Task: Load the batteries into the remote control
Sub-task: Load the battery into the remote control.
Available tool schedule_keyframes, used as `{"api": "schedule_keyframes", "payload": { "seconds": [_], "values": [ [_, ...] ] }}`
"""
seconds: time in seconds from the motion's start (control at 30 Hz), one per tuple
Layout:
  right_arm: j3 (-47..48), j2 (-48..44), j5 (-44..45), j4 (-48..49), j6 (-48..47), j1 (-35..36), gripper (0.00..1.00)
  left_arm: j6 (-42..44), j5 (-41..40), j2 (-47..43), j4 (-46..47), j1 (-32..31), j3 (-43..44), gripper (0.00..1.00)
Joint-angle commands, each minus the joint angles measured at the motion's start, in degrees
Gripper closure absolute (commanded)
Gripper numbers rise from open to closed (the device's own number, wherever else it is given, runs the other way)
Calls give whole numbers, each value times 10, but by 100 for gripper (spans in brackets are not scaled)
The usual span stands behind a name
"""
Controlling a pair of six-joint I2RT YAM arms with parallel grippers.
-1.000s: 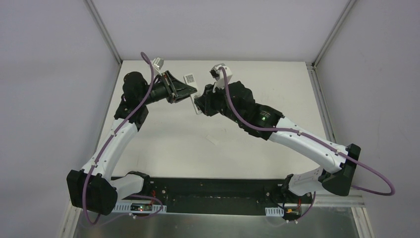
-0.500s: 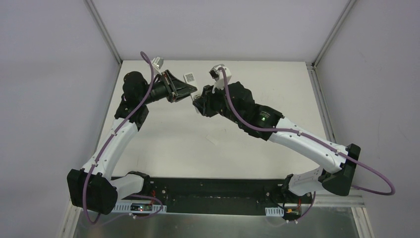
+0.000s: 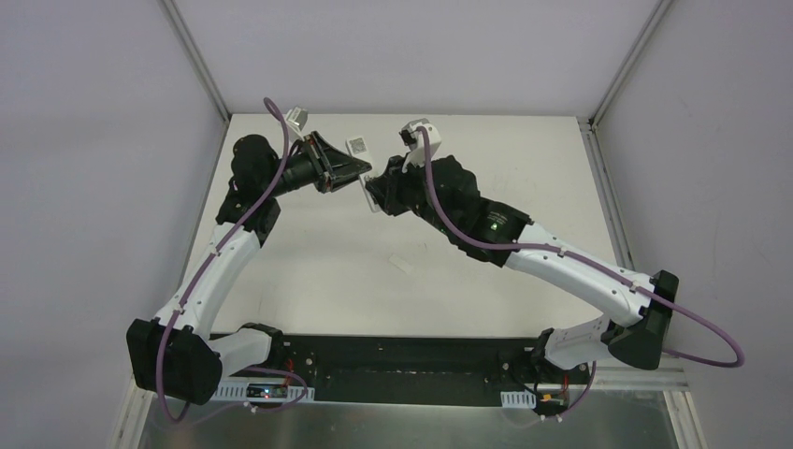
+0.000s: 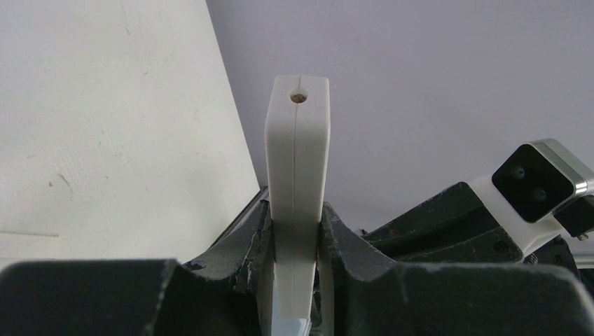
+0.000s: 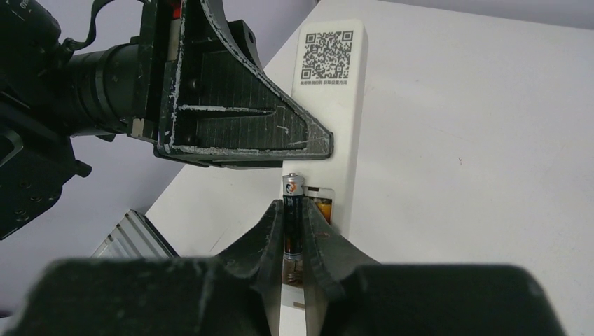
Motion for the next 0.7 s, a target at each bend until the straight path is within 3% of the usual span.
{"api": "schedule_keyframes", "payload": {
  "seconds": [0.0,0.67],
  "values": [
    [-6,-9,11,39,-15,0,88,-41,8,-13,44,-4,31,100],
    [-37,-45,17,46,-1,0,80,-110,-21,-17,46,8,36,100]
  ]
}}
